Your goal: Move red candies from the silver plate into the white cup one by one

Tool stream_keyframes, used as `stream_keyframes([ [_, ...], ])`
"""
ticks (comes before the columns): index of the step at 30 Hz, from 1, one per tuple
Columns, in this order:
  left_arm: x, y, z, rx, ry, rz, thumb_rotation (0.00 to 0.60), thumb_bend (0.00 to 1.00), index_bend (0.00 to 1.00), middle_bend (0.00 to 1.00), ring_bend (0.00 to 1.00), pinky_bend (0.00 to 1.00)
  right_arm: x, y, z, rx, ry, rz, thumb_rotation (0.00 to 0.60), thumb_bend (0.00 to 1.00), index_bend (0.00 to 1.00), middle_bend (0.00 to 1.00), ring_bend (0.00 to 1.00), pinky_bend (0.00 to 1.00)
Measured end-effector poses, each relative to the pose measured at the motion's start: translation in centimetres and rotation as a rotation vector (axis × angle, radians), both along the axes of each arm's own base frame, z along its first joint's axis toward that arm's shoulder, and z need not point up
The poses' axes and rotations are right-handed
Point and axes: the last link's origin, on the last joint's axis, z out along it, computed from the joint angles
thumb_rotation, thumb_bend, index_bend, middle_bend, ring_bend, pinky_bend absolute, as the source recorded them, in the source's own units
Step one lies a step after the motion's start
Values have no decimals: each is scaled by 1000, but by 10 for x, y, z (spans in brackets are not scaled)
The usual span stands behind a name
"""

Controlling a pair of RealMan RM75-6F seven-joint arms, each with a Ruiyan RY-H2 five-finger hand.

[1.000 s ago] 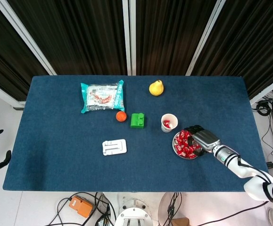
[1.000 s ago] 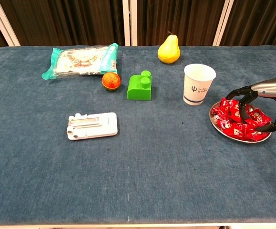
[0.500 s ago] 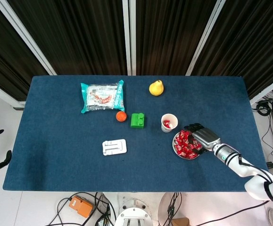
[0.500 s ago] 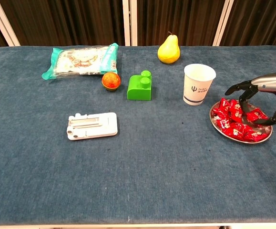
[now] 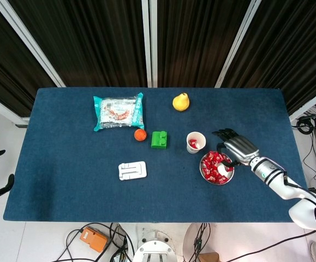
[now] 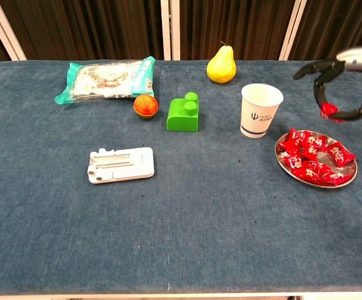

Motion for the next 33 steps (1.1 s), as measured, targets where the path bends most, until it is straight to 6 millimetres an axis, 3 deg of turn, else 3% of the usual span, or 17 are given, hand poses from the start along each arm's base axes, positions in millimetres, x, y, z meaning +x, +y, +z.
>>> stream_keyframes([
  [8,0,0,-1,-1,0,-2,600,341,160,0,0,0,30,-24,11,-35,-42,41,600,581,636,110,62,7],
  [16,0,0,0,4,-1,-1,600,341,160,0,0,0,61,-49,-8,-26,-70,81,600,582,640,110,62,8],
  [25,-1,0,1,4,-5,1,600,341,160,0,0,0,73,-62,-40,25,-54,84,600,582,640,110,62,8],
  [33,-1,1,1,2,-6,1,600,341,160,0,0,0,71,-61,-51,53,-29,86,600,582,620,110,62,8],
])
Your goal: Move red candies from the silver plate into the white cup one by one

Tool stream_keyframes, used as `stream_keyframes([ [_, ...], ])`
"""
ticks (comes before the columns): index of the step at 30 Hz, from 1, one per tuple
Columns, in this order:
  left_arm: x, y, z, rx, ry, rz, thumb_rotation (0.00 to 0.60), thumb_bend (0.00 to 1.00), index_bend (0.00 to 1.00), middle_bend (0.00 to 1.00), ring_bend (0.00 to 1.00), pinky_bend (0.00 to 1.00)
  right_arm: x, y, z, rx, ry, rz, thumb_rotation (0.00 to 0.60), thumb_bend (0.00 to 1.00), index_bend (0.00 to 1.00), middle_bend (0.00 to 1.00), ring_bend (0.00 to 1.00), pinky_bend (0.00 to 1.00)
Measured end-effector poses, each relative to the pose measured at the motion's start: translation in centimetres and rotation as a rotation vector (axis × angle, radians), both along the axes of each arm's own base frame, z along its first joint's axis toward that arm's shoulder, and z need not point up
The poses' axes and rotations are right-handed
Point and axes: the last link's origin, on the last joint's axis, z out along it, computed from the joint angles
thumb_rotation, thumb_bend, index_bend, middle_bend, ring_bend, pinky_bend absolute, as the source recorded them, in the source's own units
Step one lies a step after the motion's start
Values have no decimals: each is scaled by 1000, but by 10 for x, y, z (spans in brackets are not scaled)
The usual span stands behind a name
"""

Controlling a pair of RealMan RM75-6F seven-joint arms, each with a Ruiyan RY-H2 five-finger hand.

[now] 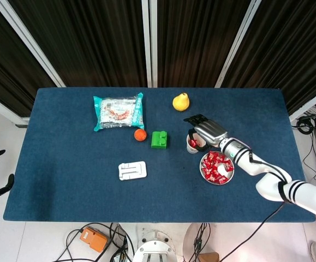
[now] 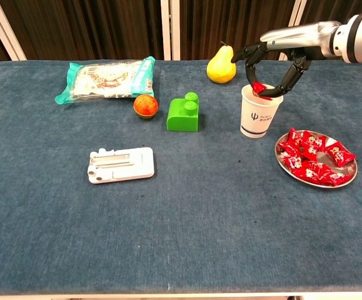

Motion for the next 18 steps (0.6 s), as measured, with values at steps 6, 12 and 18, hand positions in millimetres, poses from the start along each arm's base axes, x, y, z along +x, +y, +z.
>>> stream_keyframes([
  [6,0,0,0,0,-1,-1,600,341,160,0,0,0,-5,0,-1,7,20,-14,600,581,530,110,62,8],
  [12,0,0,0,1,-1,-1,600,341,160,0,0,0,-6,0,0,1,16,-17,600,508,485,110,62,8],
  [18,0,0,0,0,-2,-1,600,341,160,0,0,0,-5,1,8,-16,-2,-9,600,467,466,109,62,8],
])
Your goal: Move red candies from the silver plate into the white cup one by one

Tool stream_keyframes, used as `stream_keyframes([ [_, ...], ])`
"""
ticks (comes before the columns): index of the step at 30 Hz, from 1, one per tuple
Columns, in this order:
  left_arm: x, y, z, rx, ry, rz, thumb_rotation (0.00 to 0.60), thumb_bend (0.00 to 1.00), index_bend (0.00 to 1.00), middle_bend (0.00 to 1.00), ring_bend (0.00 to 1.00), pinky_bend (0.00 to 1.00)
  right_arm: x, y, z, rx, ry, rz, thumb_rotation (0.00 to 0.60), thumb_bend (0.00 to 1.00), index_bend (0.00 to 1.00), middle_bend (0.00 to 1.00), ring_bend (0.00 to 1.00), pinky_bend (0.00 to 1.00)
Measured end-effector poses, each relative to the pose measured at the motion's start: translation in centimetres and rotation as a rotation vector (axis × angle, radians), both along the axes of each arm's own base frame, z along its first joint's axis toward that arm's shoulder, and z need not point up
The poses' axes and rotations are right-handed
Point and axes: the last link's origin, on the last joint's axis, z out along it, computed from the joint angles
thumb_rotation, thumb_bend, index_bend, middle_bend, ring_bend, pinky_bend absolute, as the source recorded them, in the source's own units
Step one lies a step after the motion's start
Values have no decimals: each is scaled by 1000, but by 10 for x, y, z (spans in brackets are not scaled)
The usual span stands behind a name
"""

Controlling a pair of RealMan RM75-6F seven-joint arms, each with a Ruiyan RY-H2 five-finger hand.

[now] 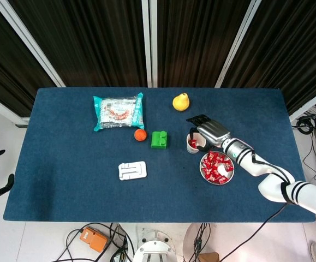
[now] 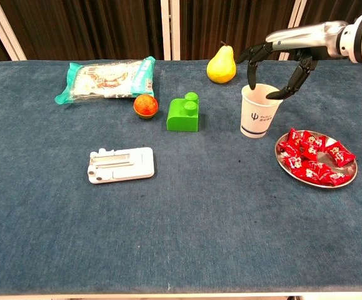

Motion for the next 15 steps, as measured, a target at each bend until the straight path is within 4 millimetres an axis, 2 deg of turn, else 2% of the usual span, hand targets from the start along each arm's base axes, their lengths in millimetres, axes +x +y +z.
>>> stream_keyframes([
  [5,0,0,1,3,-1,1,600,341,160,0,0,0,-1,7,18,-44,-47,18,600,464,471,110,62,7],
  [8,0,0,0,3,0,2,600,341,160,0,0,0,-8,20,33,-69,-65,30,600,464,471,110,62,8],
  [12,0,1,-1,-1,2,1,600,343,160,0,0,0,-31,48,46,-58,-39,10,600,453,452,110,62,7],
  [15,1,1,-1,0,2,-1,600,347,160,0,0,0,-55,68,48,-29,19,-16,600,440,448,110,62,7],
])
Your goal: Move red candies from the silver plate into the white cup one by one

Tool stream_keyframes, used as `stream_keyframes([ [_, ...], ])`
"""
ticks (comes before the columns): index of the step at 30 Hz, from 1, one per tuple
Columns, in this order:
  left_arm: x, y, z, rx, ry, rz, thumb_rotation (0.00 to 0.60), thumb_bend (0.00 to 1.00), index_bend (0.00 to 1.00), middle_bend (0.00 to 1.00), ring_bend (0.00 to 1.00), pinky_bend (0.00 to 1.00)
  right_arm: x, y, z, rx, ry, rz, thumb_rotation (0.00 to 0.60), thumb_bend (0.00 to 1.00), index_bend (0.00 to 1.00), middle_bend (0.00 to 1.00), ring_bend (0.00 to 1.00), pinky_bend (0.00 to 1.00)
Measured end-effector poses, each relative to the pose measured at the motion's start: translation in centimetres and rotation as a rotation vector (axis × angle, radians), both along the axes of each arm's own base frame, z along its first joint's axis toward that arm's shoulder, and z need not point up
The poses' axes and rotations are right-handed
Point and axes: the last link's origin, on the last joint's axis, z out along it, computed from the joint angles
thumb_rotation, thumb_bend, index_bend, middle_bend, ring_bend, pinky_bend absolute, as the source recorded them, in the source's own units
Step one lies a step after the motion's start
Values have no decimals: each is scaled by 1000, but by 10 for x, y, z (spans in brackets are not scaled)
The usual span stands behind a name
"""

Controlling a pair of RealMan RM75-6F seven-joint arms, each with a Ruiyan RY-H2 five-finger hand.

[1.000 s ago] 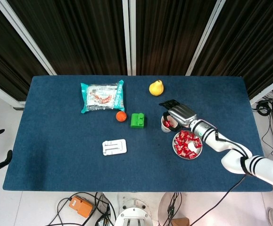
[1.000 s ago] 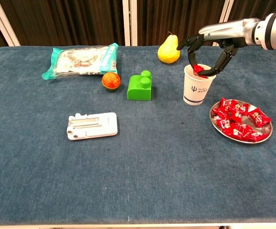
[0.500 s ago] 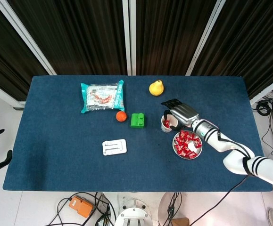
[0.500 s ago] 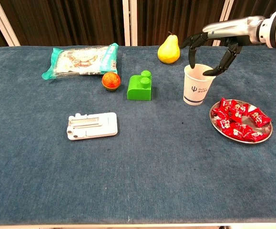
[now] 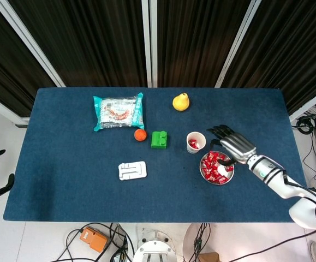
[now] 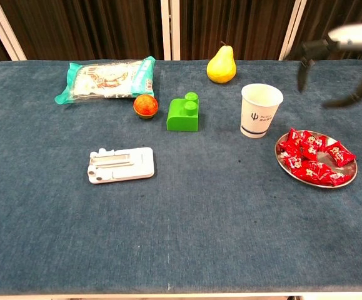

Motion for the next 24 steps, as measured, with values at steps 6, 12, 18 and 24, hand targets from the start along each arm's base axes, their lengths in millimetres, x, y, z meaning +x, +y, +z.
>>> stream_keyframes([
  [6,0,0,0,0,-1,-1,600,347,160,0,0,0,-34,22,-5,43,73,-62,600,441,448,110,62,8],
  [12,0,0,0,1,1,2,600,347,160,0,0,0,-50,17,-14,22,154,-47,600,440,447,110,62,7],
  [18,0,0,0,5,2,5,600,347,160,0,0,0,-53,6,-31,9,179,-31,600,440,407,110,62,8],
  [24,-1,0,1,6,1,9,600,347,160,0,0,0,-43,-2,-41,1,182,16,600,395,400,110,62,8],
])
